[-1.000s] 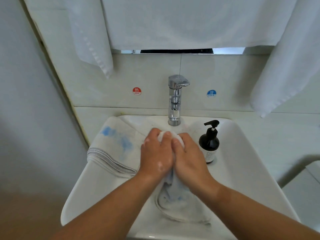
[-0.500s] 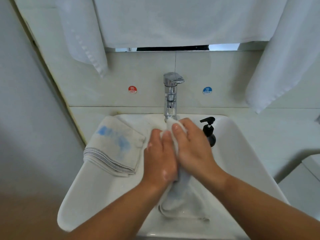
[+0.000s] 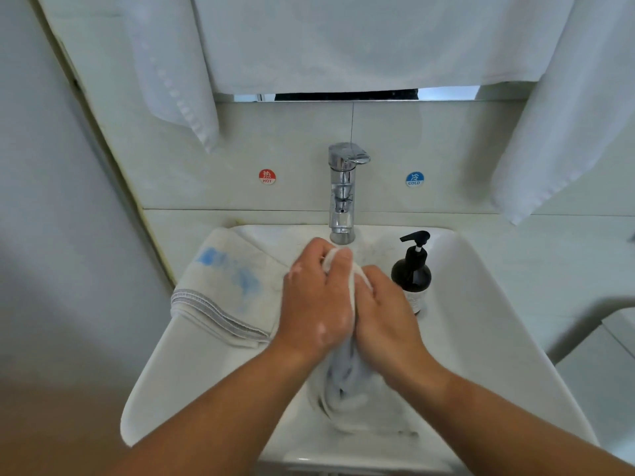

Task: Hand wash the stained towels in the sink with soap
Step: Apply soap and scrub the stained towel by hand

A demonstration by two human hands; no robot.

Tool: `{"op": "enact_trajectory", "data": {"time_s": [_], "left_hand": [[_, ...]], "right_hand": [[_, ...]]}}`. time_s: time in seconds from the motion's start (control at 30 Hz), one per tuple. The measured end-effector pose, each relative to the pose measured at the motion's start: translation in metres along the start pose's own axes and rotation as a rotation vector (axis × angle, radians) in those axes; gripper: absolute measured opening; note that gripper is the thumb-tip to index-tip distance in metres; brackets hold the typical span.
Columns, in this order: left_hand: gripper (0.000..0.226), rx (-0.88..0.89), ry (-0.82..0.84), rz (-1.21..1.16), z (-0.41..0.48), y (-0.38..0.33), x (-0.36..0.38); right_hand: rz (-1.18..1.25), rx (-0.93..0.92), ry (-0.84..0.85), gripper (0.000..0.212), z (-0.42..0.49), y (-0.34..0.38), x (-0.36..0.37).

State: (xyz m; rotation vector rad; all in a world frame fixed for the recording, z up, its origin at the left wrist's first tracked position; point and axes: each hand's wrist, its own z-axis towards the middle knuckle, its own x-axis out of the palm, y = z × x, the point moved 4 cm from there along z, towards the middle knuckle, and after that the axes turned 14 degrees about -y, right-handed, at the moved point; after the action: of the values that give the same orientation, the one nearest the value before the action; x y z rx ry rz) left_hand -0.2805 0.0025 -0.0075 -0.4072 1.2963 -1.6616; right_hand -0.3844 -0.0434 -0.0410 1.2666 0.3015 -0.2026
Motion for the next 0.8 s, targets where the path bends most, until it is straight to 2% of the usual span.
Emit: {"op": "enact_trajectory", "data": {"time_s": [0.1, 0.17, 0.23, 0.3, 0.4, 0.47, 0.5, 0.57, 0.63, 0.7, 0.8], "left_hand": [[0.023, -0.141, -0.112, 0.043, 0.004, 0.018, -0.001], [0.025, -0.106, -0.064, -0.010, -0.022, 0.012, 0.002], [0.023, -0.013, 0.035, -0.078, -0.036, -0.004, 0.003], [0.021, 0.043, 0.043, -0.036, -0.021, -0.009, 0.003], [0.019, -0.118, -0.076, 0.021, 0.012, 0.016, 0.003], [0.020, -0.186, -0.090, -0.004, 0.004, 0.026, 0.003], [0.023, -0.162, -0.066, -0.032, -0.008, 0.022, 0.004], [0.025, -0.053, 0.019, -0.095, -0.027, 0.002, 0.004], [0.023, 0.050, 0.087, -0.088, -0.026, -0.016, 0.003], [0.022, 0.013, 0.006, -0.049, -0.006, -0.012, 0.002], [0.019, -0.173, -0.151, -0.071, 0.002, 0.005, -0.002]], "right_hand": [[0.042, -0.138, -0.004, 0.013, -0.014, 0.019, -0.001], [0.009, -0.169, -0.064, 0.013, 0.005, 0.020, -0.004], [0.032, -0.031, -0.079, 0.019, 0.025, 0.010, -0.006], [0.037, 0.058, -0.050, 0.022, 0.020, -0.001, -0.005], [0.029, -0.074, 0.023, 0.014, -0.014, 0.017, -0.004], [0.035, -0.187, 0.011, 0.013, -0.016, 0.034, -0.007], [0.031, -0.196, -0.034, 0.015, -0.007, 0.036, -0.009], [0.055, -0.099, -0.129, 0.021, 0.019, 0.026, -0.015], [0.082, 0.007, -0.139, 0.023, 0.024, 0.010, -0.015], [0.054, 0.008, -0.066, 0.020, 0.005, 0.002, -0.010], [0.098, -0.089, -0.026, 0.014, -0.012, 0.018, -0.012]]}}
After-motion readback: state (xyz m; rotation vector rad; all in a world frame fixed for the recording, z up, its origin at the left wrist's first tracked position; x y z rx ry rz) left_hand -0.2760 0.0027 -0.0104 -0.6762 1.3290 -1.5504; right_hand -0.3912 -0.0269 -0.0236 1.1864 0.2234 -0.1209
